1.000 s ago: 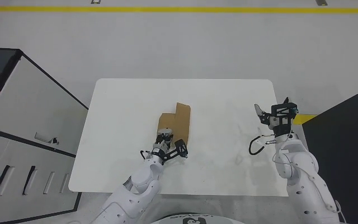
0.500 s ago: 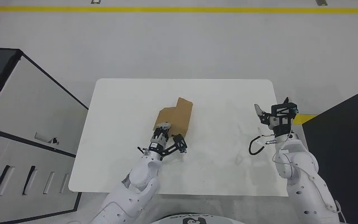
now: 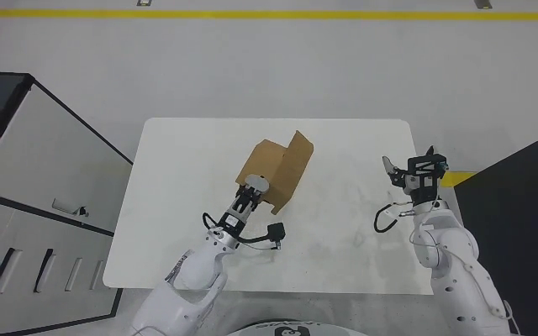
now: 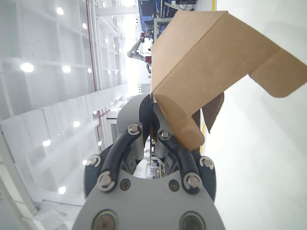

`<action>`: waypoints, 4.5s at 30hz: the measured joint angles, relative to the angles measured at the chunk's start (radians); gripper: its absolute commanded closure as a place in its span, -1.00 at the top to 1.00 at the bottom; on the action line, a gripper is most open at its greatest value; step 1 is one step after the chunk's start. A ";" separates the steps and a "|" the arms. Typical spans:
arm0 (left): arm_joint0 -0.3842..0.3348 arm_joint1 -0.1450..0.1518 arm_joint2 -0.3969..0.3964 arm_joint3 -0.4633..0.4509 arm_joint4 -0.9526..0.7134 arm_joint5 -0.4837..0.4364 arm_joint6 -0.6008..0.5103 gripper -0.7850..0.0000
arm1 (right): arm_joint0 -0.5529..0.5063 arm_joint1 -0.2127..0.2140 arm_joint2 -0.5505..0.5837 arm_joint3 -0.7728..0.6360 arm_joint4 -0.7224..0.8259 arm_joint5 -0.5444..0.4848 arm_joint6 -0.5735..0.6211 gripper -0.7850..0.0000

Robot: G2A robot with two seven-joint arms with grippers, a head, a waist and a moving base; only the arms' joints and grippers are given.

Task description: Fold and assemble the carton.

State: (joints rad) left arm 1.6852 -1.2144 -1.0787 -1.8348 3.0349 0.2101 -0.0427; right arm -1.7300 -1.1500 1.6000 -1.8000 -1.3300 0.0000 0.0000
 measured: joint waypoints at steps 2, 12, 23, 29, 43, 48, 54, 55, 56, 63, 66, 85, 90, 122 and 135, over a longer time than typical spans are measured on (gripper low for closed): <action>0.000 0.000 0.000 0.001 -0.003 0.000 -0.001 -1.00 | 0.000 0.000 0.000 0.000 0.000 0.000 0.000 1.00; -0.069 0.050 -0.023 0.013 0.038 0.043 0.196 -1.00 | 0.002 0.002 0.005 0.000 0.023 -0.061 0.011 1.00; -0.143 0.227 -0.055 0.011 0.037 0.200 0.458 -1.00 | 0.039 0.053 0.190 0.012 0.352 -0.715 0.309 1.00; -0.150 0.274 -0.043 -0.003 0.037 0.237 0.494 -1.00 | 0.071 0.066 0.220 0.027 0.449 -0.815 0.416 1.00; -0.256 0.335 -0.073 0.034 0.037 0.377 0.717 -1.00 | 0.200 0.120 0.152 0.177 1.146 -0.757 0.972 1.00; -0.280 0.358 -0.079 0.055 0.037 0.459 0.794 -1.00 | 0.295 0.156 0.136 0.231 1.470 -0.558 1.261 1.00; -0.295 0.364 -0.059 0.062 0.037 0.468 0.805 -1.00 | 0.350 0.174 0.109 0.297 1.617 -0.442 1.378 1.00; -0.295 0.364 -0.059 0.062 0.037 0.467 0.804 -1.00 | 0.350 0.174 0.109 0.296 1.616 -0.443 1.377 1.00; -0.295 0.364 -0.059 0.062 0.037 0.468 0.804 -1.00 | 0.349 0.174 0.109 0.295 1.614 -0.444 1.376 1.00; -0.321 0.365 -0.057 0.059 0.037 0.480 0.845 -1.00 | 0.350 0.169 0.052 0.336 1.727 -0.326 1.406 1.00; -0.359 0.367 -0.062 0.068 0.037 0.525 0.894 -1.00 | 0.402 0.167 0.006 0.400 1.870 -0.171 1.511 1.00; -0.418 0.347 -0.063 0.078 0.026 0.643 0.966 -1.00 | 0.522 0.184 -0.183 0.480 2.073 0.078 1.520 1.00; -0.436 0.349 -0.030 0.063 -0.080 0.629 1.022 -1.00 | 0.491 0.193 -0.160 0.350 1.839 -0.191 1.382 1.00; -0.502 0.371 0.007 0.052 0.037 0.671 0.981 -1.00 | 0.517 0.180 -0.303 0.374 2.191 0.230 1.479 1.00; -0.517 0.402 0.013 -0.002 0.037 0.680 0.972 -1.00 | 0.536 0.159 -0.403 0.415 2.354 0.397 1.424 1.00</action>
State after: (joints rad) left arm 1.1684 -0.8120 -1.0657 -1.8367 3.0718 0.8902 0.9297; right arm -1.1938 -0.9907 1.1973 -1.3850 1.0241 0.3972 1.4236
